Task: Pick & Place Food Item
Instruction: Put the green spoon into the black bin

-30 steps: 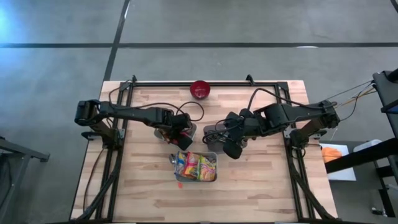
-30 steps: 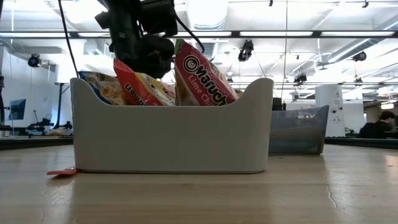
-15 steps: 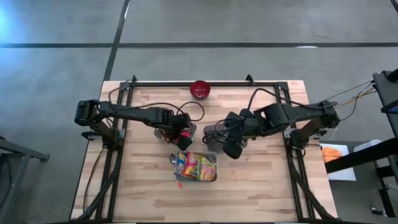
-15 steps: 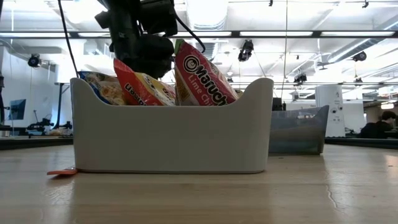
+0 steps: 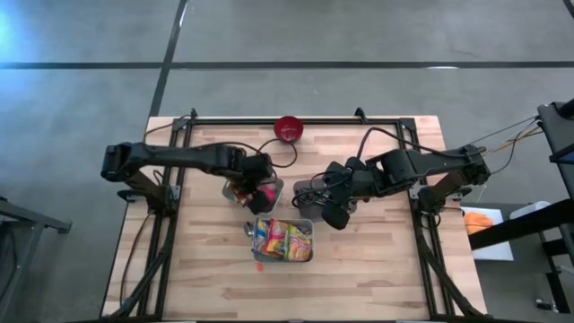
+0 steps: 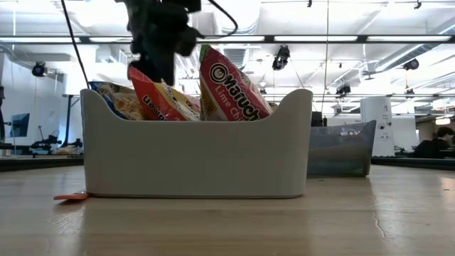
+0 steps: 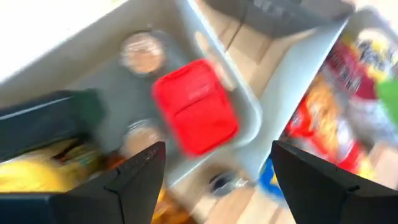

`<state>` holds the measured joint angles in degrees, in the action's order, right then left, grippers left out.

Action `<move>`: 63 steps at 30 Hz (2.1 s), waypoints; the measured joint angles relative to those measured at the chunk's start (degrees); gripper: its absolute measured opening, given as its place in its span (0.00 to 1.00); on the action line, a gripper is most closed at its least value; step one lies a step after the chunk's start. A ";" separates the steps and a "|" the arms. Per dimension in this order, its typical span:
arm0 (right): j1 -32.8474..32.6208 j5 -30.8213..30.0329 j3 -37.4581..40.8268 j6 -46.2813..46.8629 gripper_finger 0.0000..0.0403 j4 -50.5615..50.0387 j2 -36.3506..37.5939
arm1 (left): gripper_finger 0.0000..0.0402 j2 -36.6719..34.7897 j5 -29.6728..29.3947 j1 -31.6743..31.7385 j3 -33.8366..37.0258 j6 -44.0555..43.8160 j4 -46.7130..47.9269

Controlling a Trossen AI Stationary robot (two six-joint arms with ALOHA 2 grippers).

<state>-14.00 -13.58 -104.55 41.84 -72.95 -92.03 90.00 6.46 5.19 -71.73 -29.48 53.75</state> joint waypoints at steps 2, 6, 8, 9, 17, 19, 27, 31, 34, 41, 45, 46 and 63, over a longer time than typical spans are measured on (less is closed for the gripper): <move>0.00 0.02 0.00 -0.21 0.48 -0.15 0.00 | 0.74 -0.94 -2.66 0.15 -2.28 3.13 5.48; 0.00 0.06 0.00 -0.46 0.48 -0.22 0.00 | 0.74 -3.79 -11.94 0.95 -5.96 6.90 13.86; 0.00 0.06 0.00 -0.70 0.48 -0.23 0.00 | 0.74 -6.01 -15.74 1.99 -6.47 7.09 15.77; 0.00 0.08 0.00 -1.16 0.48 -0.26 0.00 | 0.74 -7.15 -17.07 2.75 -6.46 7.04 16.61; 0.00 0.20 0.00 -6.64 0.48 -0.32 0.00 | 0.69 -13.03 -18.89 14.46 -1.17 0.13 15.11; 0.00 0.24 0.00 -8.92 0.48 -0.36 0.00 | 0.63 -12.78 -17.96 17.48 0.23 0.74 13.20; 0.02 0.27 0.00 -18.03 0.48 -4.51 0.50 | 0.45 -7.76 -17.20 22.80 3.19 19.76 9.45; 0.23 0.15 0.00 -19.38 0.48 -7.74 1.22 | 0.44 -4.68 -17.42 24.37 4.92 25.94 9.47; 0.35 0.14 0.00 -19.40 0.48 -8.62 1.67 | 0.44 -2.71 -17.40 24.55 6.46 30.66 9.45; 0.39 0.17 0.00 -19.38 0.48 -9.18 2.87 | 0.44 -0.63 -17.38 24.42 11.29 42.32 5.75; 0.39 0.37 0.00 -18.52 0.48 -9.17 3.15 | 0.44 -0.84 -17.41 23.90 13.71 49.84 2.05; 0.39 0.38 0.00 -18.16 0.48 -9.16 3.15 | 0.44 -0.88 -17.40 23.75 14.20 52.36 1.30; 0.39 3.58 -0.02 -11.78 0.48 -8.98 3.15 | 0.44 -1.01 -1.63 18.93 16.33 65.66 -1.22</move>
<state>-13.61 -10.00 -104.57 30.06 -81.93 -88.88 88.99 4.83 24.12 -55.40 36.18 52.53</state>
